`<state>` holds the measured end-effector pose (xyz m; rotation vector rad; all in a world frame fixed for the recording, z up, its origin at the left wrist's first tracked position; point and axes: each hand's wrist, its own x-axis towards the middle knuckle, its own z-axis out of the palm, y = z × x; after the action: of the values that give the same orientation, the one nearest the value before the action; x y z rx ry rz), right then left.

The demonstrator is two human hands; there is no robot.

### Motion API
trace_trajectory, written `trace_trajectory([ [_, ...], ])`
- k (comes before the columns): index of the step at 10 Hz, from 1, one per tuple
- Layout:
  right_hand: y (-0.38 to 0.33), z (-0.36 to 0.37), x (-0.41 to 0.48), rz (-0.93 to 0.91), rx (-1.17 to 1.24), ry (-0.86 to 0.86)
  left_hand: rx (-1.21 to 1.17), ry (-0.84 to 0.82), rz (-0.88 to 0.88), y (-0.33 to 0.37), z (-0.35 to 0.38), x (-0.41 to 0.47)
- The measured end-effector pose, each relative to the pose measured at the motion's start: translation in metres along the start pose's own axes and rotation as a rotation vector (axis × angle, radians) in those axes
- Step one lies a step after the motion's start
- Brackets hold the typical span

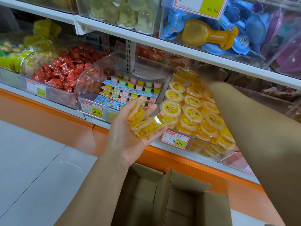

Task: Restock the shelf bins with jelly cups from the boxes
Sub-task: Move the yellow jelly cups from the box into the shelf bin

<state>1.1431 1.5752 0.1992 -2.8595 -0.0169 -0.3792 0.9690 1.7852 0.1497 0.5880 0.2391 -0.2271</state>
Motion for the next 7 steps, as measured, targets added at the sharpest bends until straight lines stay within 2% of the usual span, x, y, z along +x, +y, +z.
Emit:
trace_trajectory([
  [1, -0.006, -0.016, -0.015, 0.073, 0.019, 0.04, 0.016, 0.002, -0.007, -0.001, 0.001, -0.002],
  [2, -0.008, -0.019, -0.03, -0.018, 0.131, 0.048, 0.029, 0.004, -0.011, 0.0, 0.004, -0.004],
  [3, -0.025, -0.026, -0.075, -0.209, 0.276, 0.027, 0.078, 0.001, 0.003, -0.001, 0.007, -0.007],
  [4, -0.051, -0.036, -0.105, -0.282, 0.35, -0.078, 0.125, -0.013, 0.007, -0.002, 0.009, -0.007],
  [5, -0.083, -0.041, -0.134, -0.247, 0.429, -0.318, 0.186, -0.055, -0.001, -0.006, 0.009, -0.005],
  [6, -0.092, -0.036, -0.135, -0.178, 0.458, -0.382, 0.17, -0.054, 0.0, -0.008, 0.01, -0.005],
  [7, -0.087, -0.029, -0.126, -0.061, 0.663, -0.351, 0.117, -0.078, -0.028, -0.006, 0.008, -0.004],
])
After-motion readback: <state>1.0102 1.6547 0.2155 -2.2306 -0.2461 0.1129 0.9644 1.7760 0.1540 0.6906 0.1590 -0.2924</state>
